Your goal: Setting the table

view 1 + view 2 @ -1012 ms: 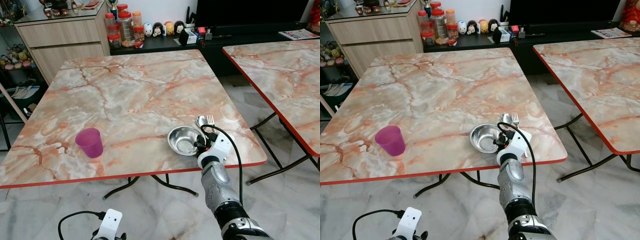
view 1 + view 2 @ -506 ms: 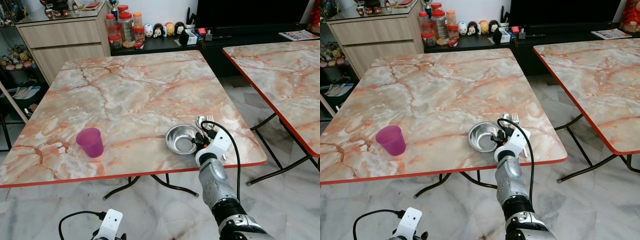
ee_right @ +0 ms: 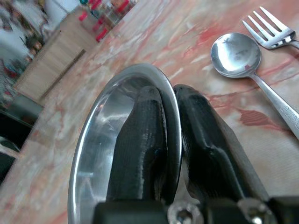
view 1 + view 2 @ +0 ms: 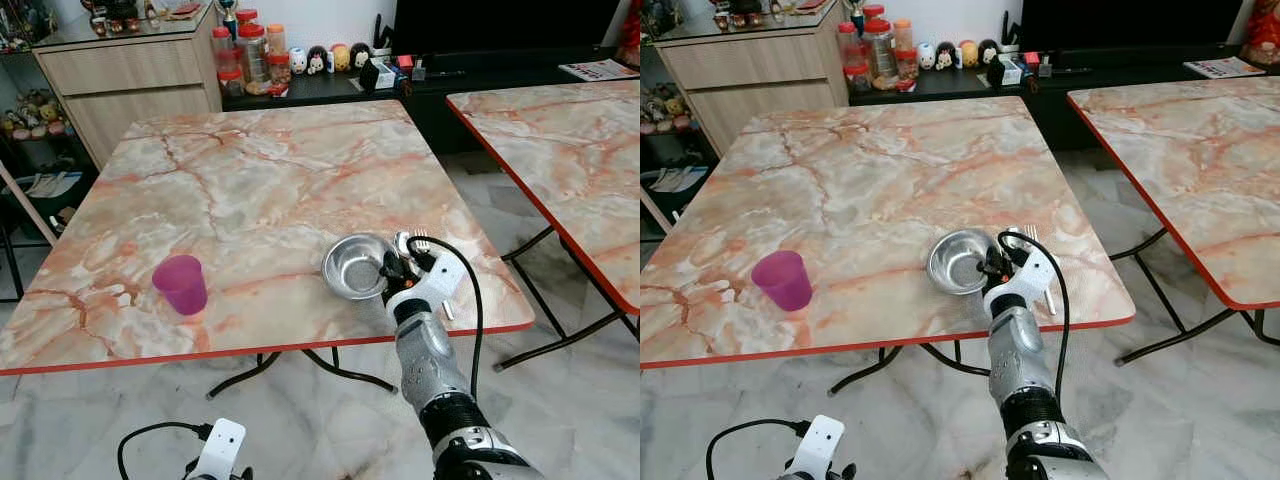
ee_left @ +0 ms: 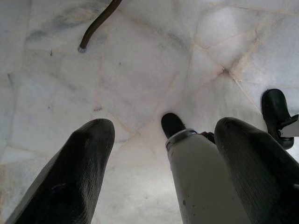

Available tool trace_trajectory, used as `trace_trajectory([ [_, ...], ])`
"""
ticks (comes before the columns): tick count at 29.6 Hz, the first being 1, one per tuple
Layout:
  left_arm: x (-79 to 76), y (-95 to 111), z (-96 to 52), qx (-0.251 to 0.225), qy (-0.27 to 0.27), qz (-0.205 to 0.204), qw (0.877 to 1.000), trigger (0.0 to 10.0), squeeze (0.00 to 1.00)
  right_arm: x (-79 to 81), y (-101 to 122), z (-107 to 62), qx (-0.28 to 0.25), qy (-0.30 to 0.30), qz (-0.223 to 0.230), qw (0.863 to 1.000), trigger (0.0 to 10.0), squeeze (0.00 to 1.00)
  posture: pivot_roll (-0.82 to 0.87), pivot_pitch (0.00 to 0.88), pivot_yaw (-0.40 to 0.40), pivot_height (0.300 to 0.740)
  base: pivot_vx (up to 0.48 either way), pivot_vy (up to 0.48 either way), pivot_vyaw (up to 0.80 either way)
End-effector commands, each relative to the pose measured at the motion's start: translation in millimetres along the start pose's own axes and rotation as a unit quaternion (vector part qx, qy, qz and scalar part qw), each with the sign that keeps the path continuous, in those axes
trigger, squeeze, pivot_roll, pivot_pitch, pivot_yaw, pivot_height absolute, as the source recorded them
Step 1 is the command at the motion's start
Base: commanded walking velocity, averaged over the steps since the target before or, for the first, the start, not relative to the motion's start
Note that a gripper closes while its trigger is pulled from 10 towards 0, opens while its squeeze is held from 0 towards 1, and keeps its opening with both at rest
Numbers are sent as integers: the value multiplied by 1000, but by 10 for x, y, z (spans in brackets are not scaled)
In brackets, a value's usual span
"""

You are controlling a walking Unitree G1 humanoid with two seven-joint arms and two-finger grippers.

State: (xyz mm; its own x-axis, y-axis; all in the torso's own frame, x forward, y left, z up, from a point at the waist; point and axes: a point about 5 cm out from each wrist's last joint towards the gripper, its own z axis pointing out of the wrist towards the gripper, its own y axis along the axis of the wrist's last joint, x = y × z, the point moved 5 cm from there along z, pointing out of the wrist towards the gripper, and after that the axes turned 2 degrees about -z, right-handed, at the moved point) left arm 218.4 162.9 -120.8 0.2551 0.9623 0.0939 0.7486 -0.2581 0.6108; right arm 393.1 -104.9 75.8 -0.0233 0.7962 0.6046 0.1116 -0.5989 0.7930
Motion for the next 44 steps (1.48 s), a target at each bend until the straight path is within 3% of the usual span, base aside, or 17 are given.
trace_trajectory([
  [1,4,-9,1,5,-2,11,1000,10000,0,273,88,72,-23,32,34,999,10000,0,73,0,39,740,0,0,0],
  [4,-2,-6,2,5,-3,16,1000,10000,0,344,142,83,-35,51,56,997,10000,0,73,0,40,740,0,0,0],
  [8,-4,-2,3,4,-3,19,1000,10000,0,383,150,81,-36,63,46,996,10000,0,71,0,41,740,0,0,0],
  [20,10,-24,2,11,6,29,1000,10000,0,517,230,54,-65,98,-47,992,10000,0,68,0,41,740,0,0,0],
  [27,13,-38,-1,13,8,32,999,10000,0,486,356,42,-100,84,-89,988,10000,0,65,0,39,740,0,-43,450],
  [44,13,-79,-9,20,8,49,999,10000,0,409,359,36,-102,66,-92,988,10000,0,53,0,47,740,0,-321,46],
])
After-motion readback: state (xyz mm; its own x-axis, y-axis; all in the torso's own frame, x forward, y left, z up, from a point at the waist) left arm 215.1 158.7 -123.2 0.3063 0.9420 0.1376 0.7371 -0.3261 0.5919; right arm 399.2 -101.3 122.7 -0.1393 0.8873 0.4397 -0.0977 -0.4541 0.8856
